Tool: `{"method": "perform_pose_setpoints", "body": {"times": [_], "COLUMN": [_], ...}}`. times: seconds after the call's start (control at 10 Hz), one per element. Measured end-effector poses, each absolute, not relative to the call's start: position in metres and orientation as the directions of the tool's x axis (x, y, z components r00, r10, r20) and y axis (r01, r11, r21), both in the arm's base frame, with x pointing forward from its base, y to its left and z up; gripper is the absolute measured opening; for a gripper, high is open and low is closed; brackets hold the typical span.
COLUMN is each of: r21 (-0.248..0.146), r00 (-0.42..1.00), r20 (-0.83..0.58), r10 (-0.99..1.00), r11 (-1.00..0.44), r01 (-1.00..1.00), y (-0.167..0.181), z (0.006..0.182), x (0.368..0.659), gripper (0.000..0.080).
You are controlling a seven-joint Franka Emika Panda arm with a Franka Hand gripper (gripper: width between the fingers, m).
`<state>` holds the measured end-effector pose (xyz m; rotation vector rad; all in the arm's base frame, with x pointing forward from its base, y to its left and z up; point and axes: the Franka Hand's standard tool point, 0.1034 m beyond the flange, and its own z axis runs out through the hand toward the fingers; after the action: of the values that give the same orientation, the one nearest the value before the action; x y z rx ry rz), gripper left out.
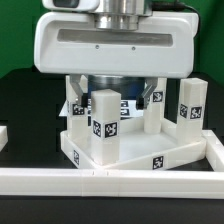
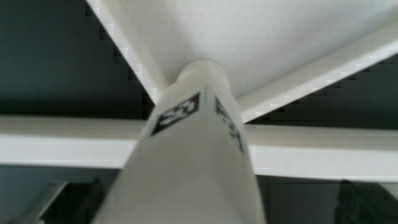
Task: Assemble desk
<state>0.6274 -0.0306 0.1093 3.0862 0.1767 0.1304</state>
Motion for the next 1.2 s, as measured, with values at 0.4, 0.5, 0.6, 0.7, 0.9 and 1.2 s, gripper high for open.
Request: {"method": "perform_pose_setpoints", "body": {"times": [0.4,0.5,0.6,0.7,0.9,1.2], "r21": [0.076,0.078,0.077,0.077,0.077,0.071], "r00": [0.939,0.934,0.934,0.934,0.936,0.955], "r20": [0.064,0.062,0.062,0.063,0.063,0.066], "r10": [0.337,0.352,0.351,0.351,0.346,0.29], "r11": [-0.94,-0.935,-0.935,-0.935,-0.937,-0.956], "r01": [0.332,0.347,0.346,0.346,0.341,0.285], "y": [-0.0338,-0.0345,-0.0346,-0.0346,-0.0346,-0.0352], "z": [0.1098,0.1097,0.1096,0.1096,0.1096,0.1096], "x": [0.6273,0.6272,0.6272,0.6272,0.6272,0.6269], "gripper": [0.0513,0.0513,0.0374,0.0291,0.0291,0.0291]}}
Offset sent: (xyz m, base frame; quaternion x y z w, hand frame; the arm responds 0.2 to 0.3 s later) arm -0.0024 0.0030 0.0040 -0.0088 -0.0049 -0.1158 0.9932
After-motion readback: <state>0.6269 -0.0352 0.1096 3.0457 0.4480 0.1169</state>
